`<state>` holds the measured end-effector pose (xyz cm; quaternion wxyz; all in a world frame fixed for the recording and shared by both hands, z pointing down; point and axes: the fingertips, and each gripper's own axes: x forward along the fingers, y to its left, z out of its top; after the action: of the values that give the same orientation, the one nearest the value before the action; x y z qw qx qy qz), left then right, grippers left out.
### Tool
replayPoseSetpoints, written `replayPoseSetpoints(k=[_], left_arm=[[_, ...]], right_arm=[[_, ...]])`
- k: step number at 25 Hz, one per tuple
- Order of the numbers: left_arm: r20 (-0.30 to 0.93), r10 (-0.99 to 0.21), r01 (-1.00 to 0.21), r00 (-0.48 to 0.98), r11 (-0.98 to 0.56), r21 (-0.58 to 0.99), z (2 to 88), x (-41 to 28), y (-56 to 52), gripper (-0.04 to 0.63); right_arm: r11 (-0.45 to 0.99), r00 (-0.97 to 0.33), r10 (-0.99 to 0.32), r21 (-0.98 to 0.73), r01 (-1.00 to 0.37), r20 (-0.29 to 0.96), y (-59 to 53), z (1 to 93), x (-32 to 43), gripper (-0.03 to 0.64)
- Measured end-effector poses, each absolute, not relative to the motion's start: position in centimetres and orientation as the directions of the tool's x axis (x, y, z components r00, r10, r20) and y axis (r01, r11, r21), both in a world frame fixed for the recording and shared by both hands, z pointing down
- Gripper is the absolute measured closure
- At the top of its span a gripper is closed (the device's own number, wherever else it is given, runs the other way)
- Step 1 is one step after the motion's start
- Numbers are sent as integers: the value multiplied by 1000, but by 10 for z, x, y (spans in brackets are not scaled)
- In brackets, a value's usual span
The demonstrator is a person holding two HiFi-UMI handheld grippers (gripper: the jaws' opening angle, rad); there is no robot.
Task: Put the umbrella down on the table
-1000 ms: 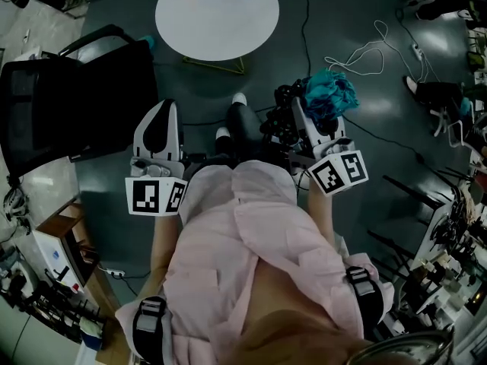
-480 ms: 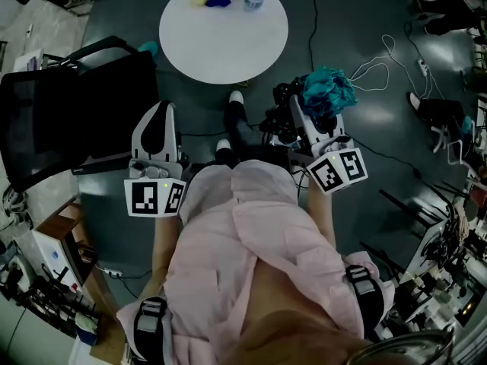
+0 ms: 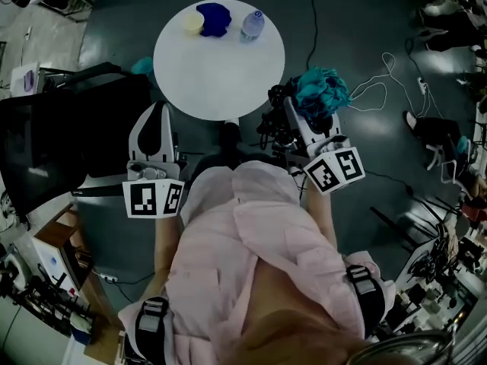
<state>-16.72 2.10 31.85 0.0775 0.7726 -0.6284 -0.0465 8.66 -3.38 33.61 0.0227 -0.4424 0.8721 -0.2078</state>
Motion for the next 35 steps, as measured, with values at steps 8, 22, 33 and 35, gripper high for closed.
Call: replayPoseSetpoints(k=[8,22,33,35], left_arm=[[48,-982,-968,183,-171,185,321,-170,-15,572],[32,-962,-948,271,-261,182,308,-174,-51,572],[20,-954,-942,298,-291,166,303,-189,-56,572],[15,-954,-941,301,-294,166,303,-191,-56,573]], right_arm=[[526,-629,-759,-410,-746,171,-73,346,79,370],[493,-597,-784,-417,-764,168,-87,336,61,370],[477,-579,-799,-414,-775,162,-83,335,47,370],[475,-575,-803,-413,-777,158,-82,334,45,370]])
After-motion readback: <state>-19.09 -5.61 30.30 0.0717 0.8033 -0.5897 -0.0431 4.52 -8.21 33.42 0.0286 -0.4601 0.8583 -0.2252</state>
